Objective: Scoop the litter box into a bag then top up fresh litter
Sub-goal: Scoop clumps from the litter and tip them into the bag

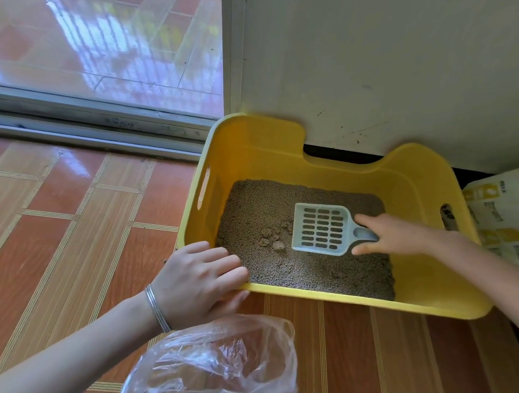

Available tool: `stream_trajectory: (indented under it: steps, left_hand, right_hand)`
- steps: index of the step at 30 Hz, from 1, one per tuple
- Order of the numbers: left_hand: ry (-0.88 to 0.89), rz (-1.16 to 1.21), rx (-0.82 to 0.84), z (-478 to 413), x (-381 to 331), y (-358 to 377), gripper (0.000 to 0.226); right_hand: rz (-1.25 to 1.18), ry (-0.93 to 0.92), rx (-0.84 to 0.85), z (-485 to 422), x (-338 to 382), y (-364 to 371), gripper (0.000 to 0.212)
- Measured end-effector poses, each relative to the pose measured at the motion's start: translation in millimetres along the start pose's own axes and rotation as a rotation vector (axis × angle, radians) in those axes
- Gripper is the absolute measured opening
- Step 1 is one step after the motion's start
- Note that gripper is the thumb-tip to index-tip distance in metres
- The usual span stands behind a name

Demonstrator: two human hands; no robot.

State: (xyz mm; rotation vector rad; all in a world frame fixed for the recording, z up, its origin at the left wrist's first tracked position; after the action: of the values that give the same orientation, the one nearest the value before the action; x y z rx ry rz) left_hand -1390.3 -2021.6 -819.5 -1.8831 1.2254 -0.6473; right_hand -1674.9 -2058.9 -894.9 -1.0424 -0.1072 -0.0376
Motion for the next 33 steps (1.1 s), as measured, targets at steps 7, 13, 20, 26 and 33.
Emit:
stream_trajectory:
  steps: [7,13,20,26,33]
  left_hand:
    - [-0.003,0.006,0.002,1,0,-1,0.036]
    - [-0.004,0.008,-0.015,-1,0,-2,0.035]
    - [0.008,0.002,-0.014,-1,-1,-2,0.034]
    - [0.018,-0.001,-0.036,0,-3,-2,0.027]
    - [0.005,0.020,-0.057,0,-1,-5,0.024]
  right_hand:
    - [0.393,-0.181,-0.183,7,8,-15,0.041]
    - [0.486,-0.298,-0.294,18,16,-18,0.038]
    - [0.375,-0.257,-0.439,34,26,-31,0.035]
    - [0.374,-0.157,-0.453,37,33,-31,0.044]
    - [0.481,-0.071,-0.432,43,34,-42,0.044]
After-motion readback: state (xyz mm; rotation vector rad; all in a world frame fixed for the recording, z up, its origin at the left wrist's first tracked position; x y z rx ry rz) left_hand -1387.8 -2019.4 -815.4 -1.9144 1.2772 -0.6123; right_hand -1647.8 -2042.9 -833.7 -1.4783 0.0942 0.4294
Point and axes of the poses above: each hand's wrist, its own z-axis away from the middle knuckle, its own y-axis out of the palm, x = y × z, the point moved 8 cm from there along -z, towards the middle knuckle, and after that the axes turned 11 degrees about -x, right-handed, at the moved point
